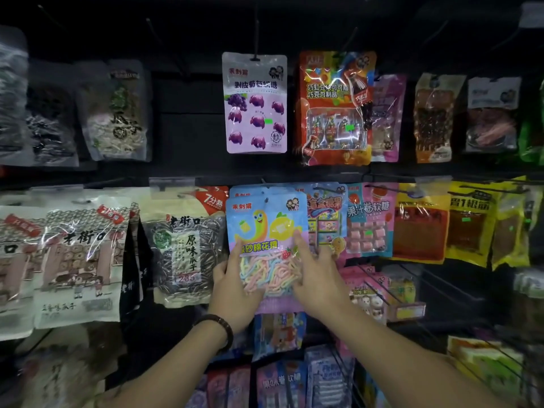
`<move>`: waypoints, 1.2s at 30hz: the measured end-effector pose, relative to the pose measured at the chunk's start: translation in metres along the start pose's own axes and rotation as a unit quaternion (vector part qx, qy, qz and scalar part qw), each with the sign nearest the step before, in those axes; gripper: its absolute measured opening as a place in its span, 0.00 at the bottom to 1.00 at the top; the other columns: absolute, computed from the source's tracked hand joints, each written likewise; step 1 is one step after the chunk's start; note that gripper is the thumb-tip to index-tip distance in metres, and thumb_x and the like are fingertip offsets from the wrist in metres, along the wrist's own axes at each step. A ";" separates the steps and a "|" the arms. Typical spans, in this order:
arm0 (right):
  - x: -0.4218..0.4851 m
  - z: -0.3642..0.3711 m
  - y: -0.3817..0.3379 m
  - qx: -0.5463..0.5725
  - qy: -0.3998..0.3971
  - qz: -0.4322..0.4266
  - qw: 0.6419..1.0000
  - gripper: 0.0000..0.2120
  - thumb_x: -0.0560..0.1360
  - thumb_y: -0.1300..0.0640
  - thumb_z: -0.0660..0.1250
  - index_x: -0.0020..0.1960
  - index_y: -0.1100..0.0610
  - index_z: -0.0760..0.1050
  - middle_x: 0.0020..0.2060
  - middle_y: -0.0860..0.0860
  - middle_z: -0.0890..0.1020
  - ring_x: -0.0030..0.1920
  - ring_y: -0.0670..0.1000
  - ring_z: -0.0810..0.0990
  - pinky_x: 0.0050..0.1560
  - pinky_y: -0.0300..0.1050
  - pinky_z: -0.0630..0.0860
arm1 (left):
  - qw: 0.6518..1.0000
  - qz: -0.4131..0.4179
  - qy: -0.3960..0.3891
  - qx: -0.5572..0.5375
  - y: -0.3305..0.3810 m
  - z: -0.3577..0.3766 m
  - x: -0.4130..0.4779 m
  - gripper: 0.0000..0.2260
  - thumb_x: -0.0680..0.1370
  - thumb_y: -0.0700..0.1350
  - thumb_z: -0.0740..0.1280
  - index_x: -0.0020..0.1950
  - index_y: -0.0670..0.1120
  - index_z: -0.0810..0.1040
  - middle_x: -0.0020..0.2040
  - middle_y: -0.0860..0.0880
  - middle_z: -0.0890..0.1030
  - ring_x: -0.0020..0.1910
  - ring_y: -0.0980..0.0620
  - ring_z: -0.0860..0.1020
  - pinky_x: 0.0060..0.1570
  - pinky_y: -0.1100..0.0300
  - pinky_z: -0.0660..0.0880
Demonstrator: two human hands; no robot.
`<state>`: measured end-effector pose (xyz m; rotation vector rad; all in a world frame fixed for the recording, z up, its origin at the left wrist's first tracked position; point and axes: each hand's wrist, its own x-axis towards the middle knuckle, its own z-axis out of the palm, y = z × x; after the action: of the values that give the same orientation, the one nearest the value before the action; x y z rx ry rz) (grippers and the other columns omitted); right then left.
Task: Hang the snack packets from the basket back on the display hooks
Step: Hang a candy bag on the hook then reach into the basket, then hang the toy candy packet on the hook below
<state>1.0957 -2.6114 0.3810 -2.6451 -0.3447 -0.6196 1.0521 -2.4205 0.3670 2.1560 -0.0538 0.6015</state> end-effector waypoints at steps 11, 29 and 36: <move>-0.161 0.069 0.049 0.068 -0.048 0.014 0.996 0.20 0.81 0.52 0.66 0.72 0.48 0.68 0.64 0.46 0.70 0.62 0.51 0.76 0.56 0.45 0.76 | 0.990 0.060 -0.055 0.116 -0.071 0.014 -0.136 0.22 0.78 0.47 0.71 0.69 0.58 0.68 0.62 0.60 0.65 0.63 0.57 0.71 0.65 0.60 0.71; -0.338 0.319 0.119 0.087 -0.477 0.250 0.838 0.07 0.77 0.51 0.74 0.43 0.50 0.80 0.48 0.53 0.87 0.53 0.53 0.86 0.52 0.46 0.79 | 0.896 -0.158 -0.388 0.149 -0.297 0.121 -0.298 0.10 0.76 0.46 0.72 0.58 0.51 0.82 0.53 0.51 0.83 0.52 0.51 0.81 0.59 0.53 0.77; -0.385 0.394 0.140 0.030 -0.558 0.311 0.769 0.21 0.75 0.47 0.74 0.64 0.56 0.79 0.62 0.57 0.84 0.61 0.57 0.83 0.60 0.45 0.78 | 0.893 -0.190 -0.385 0.138 -0.314 0.139 -0.290 0.11 0.78 0.42 0.65 0.56 0.52 0.83 0.53 0.47 0.86 0.52 0.47 0.83 0.57 0.55 0.78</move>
<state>0.9511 -2.6208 -0.1689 -2.4938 0.2282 1.1949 0.9298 -2.3829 -0.0635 2.4629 0.0277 -0.5227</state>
